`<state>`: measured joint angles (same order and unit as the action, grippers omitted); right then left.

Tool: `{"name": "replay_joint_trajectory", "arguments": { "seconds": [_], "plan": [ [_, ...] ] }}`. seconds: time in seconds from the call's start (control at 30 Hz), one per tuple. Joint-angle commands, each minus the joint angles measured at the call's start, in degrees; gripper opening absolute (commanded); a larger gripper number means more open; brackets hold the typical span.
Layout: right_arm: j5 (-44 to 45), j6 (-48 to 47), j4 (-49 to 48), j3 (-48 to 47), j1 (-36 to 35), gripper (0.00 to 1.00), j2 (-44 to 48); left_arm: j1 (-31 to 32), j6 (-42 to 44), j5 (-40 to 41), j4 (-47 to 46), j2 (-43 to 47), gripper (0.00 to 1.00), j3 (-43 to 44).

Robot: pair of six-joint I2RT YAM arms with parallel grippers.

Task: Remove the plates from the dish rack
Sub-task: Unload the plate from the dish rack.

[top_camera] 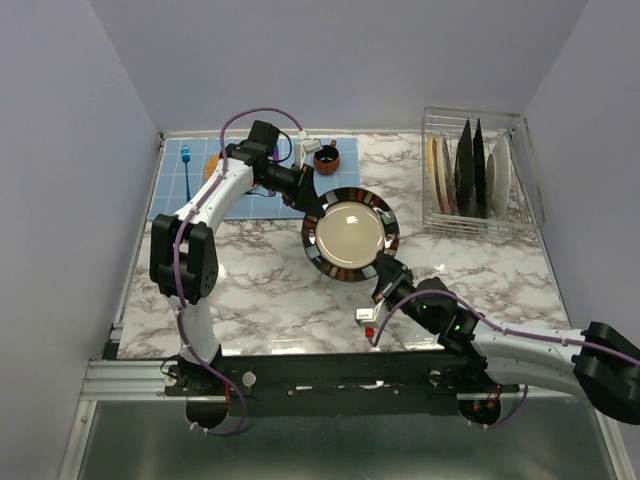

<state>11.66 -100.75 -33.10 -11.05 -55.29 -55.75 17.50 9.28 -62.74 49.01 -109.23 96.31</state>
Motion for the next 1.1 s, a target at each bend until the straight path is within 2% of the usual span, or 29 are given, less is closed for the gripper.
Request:
{"name": "replay_joint_trajectory", "arguments": {
  "seconds": [0.0,0.13,0.17,0.2,0.33,0.43,0.47,0.53,1.07],
  "plan": [
    [-2.96,-3.92,-4.08,-2.05,0.0,0.01,-0.85,5.44,-5.93,-10.73,0.38,0.42,0.36,-0.69],
    [-3.4,-5.16,-4.86,-2.05,0.09,0.01,-1.12,6.23,-5.94,-12.58,3.18,-0.54,0.36,0.63],
    [-3.57,-5.25,-4.87,-2.13,0.09,0.01,-1.12,6.41,-5.76,-12.41,3.71,-0.63,0.31,0.98],
    [-3.57,-5.59,-4.87,-2.22,0.0,0.01,-1.21,6.76,-5.76,-12.23,3.89,-0.72,0.31,0.9],
    [-3.93,-6.04,-4.95,-3.19,0.09,0.01,-1.82,7.55,-4.97,-10.74,5.04,-1.16,0.33,0.37],
    [-4.02,-6.21,-4.95,-3.54,0.09,0.01,-1.91,7.82,-5.23,-10.74,4.6,-1.77,0.17,-0.68],
    [-4.1,-6.47,-5.04,-3.37,0.09,0.01,-2.0,7.9,-5.84,-10.91,4.08,-1.86,0.07,-1.21],
    [-4.1,-6.74,-5.13,-3.37,0.09,0.01,-2.0,8.08,-7.07,-10.74,3.29,-2.13,0.0,-1.56],
    [-3.75,-6.65,-7.06,-0.91,0.09,0.01,-0.24,7.47,-8.75,-12.76,3.28,-1.69,0.0,-0.6]
  ]
}}
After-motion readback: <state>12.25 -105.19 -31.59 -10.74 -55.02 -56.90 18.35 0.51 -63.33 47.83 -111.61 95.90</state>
